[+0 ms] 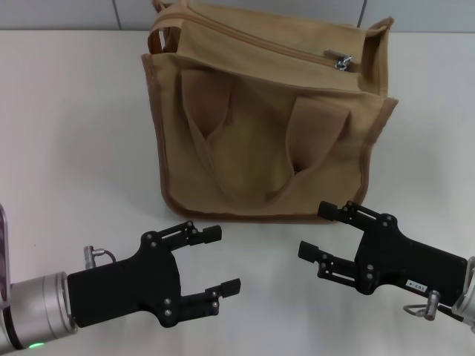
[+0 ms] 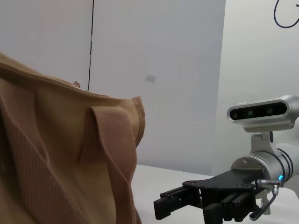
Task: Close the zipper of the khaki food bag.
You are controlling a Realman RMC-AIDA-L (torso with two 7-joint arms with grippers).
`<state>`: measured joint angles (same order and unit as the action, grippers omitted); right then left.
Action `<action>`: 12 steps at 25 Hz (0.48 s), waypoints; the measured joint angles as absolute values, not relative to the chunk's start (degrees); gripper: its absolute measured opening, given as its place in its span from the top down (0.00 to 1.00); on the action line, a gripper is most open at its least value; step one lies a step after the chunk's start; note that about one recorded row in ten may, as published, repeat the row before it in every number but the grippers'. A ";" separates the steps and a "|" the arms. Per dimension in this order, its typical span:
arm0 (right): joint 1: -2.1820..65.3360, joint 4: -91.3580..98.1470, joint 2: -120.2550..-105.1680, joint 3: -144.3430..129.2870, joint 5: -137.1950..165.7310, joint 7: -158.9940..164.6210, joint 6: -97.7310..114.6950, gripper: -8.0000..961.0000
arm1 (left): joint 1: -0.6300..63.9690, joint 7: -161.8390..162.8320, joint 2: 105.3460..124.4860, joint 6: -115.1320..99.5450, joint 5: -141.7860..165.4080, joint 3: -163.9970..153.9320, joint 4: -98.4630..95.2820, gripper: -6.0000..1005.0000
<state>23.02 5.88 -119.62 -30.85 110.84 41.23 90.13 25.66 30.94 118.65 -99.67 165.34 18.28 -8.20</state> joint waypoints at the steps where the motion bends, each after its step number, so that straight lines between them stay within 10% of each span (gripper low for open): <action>1: 23.03 5.84 -119.62 -30.85 110.84 41.22 90.11 0.21 | 25.66 30.93 118.65 -99.67 165.34 18.37 -8.19 0.25; 12: 23.26 5.42 -119.67 -30.85 110.84 41.22 89.96 0.21 | 25.66 30.85 118.65 -99.57 165.32 18.62 -8.17 0.25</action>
<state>23.26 5.42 -119.67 -30.85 110.84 41.22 89.96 25.66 30.85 118.65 -99.57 165.32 18.62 -8.17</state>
